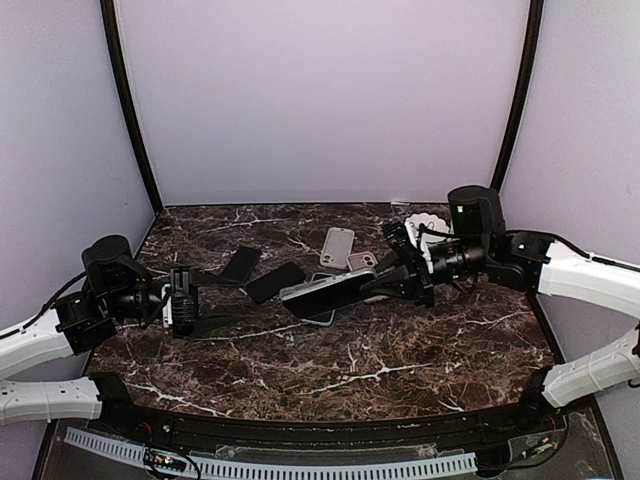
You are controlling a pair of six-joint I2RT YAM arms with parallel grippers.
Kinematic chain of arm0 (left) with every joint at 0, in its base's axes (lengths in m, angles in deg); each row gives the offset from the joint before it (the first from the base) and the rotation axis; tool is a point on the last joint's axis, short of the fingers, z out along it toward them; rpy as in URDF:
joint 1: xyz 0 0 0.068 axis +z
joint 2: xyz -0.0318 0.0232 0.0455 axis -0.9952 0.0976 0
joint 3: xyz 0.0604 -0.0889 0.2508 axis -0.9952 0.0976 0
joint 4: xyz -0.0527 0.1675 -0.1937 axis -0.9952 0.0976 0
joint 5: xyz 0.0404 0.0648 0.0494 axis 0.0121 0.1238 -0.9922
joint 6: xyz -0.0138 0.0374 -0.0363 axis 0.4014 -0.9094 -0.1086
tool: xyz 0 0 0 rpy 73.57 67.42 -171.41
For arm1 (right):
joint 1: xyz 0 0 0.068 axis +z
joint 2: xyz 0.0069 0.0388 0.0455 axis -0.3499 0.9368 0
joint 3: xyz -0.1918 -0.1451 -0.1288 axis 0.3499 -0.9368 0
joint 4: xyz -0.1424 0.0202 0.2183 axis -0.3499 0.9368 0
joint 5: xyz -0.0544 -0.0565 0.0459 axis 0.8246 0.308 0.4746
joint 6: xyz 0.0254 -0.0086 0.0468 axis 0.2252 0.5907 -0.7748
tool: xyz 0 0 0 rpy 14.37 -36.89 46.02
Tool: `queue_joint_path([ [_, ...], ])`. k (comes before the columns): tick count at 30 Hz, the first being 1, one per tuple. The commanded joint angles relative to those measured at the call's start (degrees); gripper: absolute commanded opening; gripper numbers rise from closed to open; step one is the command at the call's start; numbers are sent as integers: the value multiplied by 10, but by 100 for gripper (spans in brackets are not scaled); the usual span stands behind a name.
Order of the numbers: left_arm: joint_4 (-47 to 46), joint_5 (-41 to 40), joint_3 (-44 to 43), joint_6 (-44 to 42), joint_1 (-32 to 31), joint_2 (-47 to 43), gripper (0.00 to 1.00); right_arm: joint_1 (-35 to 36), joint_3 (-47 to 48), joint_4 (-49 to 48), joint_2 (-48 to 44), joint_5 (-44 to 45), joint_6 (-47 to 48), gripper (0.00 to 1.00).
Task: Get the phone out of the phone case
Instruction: Pass from the right arm to the left
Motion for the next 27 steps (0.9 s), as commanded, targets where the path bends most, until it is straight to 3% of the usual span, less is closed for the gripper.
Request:
queue_joint_path([
  [1,-36,30,11,26,12,-18,50,-16,-42,-141,-55,77,-29,0],
  [6,-86,142,4,84,22,20,49,-14,-54,-197,-59,66,-29,0],
  [10,-116,184,-6,133,22,60,49,6,-51,-199,-57,66,23,0],
  [17,-176,190,-8,193,22,105,49,56,-35,-163,-39,102,99,0],
  [27,-172,206,-9,202,22,116,48,74,-46,-218,-29,90,87,0],
])
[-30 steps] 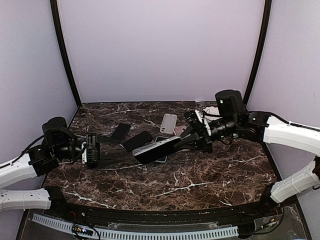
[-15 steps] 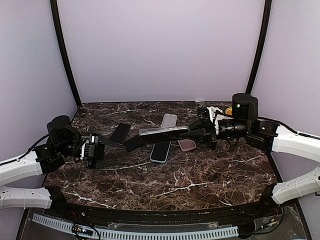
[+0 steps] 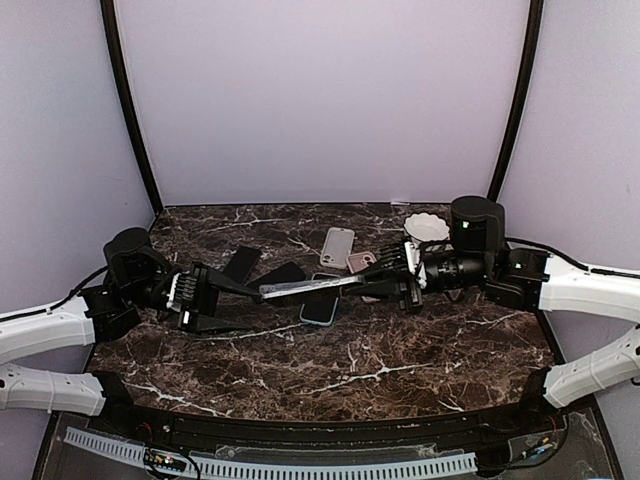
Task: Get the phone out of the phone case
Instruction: Pass from the right arm to the left
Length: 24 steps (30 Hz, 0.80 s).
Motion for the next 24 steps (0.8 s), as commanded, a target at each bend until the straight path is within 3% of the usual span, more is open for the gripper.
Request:
queue_joint_path([
  [1,-12,21,-11,11,3,-2,48,9,8,-84,2,-1,2,0],
  [16,-23,-6,-11,17,3,12,47,21,5,-128,25,-11,-19,0],
  [24,-39,-78,-7,13,1,12,43,27,-3,-221,57,13,-64,0],
])
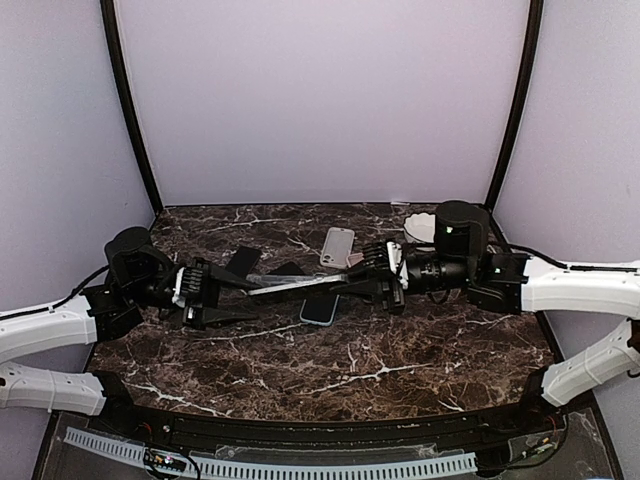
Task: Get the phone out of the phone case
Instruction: Pass from the right arm to the left
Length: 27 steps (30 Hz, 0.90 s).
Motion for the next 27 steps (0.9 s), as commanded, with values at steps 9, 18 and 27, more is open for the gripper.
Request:
queue_joint_path([
  [9,-10,-80,-7,-16,-2,2,34,16,-5,-181,23,19,-58,0],
  [18,0,-106,-5,-30,-2,0,28,22,2,-194,41,13,-66,0],
  [27,4,-134,-10,-33,-2,3,6,26,3,-183,41,7,-67,0],
])
